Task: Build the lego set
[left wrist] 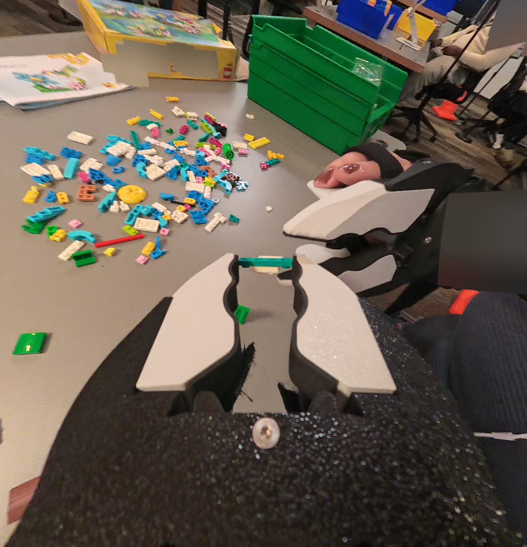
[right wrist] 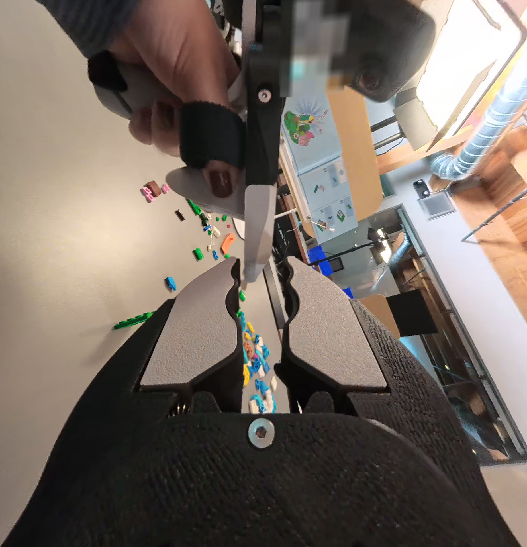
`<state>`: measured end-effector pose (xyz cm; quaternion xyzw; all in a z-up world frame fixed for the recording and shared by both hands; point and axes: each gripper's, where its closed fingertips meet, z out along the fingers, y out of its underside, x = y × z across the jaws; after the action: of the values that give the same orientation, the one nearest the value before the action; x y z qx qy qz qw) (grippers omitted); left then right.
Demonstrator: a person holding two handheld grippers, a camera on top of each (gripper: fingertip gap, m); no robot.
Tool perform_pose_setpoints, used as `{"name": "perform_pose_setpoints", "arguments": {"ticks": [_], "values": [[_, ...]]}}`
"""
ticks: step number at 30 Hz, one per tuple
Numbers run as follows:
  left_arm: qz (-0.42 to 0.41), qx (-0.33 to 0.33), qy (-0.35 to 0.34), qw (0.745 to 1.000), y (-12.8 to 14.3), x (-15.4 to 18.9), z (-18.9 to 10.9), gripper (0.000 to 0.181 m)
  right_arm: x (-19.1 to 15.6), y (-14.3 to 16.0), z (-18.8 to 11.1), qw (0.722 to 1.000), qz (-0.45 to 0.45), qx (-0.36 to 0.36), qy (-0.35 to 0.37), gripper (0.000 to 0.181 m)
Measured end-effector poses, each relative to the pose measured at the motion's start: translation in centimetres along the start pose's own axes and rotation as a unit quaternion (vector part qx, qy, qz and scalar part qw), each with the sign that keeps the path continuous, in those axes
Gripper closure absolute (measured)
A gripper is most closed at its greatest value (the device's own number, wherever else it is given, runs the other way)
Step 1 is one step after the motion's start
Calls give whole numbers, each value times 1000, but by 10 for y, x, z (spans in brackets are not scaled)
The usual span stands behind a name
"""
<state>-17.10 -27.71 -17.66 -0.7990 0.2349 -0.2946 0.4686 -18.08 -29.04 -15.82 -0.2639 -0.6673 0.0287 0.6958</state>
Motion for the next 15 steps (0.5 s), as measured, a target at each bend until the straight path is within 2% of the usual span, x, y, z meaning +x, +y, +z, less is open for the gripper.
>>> {"name": "perform_pose_setpoints", "arguments": {"ticks": [1, 5, 12, 15], "values": [[-5, -1, 8, 1000, 1, 2, 1, 147, 0, 0, 0, 1000, 2, 6, -3, 157], [-13, -1, 29, 1000, 2, 5, 1, 147, -6, 2, 1, 1000, 7, 19, -21, 168], [3, 41, 89, 995, -8, 20, 2, 147, -1, -6, -7, 985, 147, 79, -42, 170], [-9, 41, 110, 993, -6, 22, 3, 147, -3, -6, -9, 985, 145, 84, -39, 170]]}}
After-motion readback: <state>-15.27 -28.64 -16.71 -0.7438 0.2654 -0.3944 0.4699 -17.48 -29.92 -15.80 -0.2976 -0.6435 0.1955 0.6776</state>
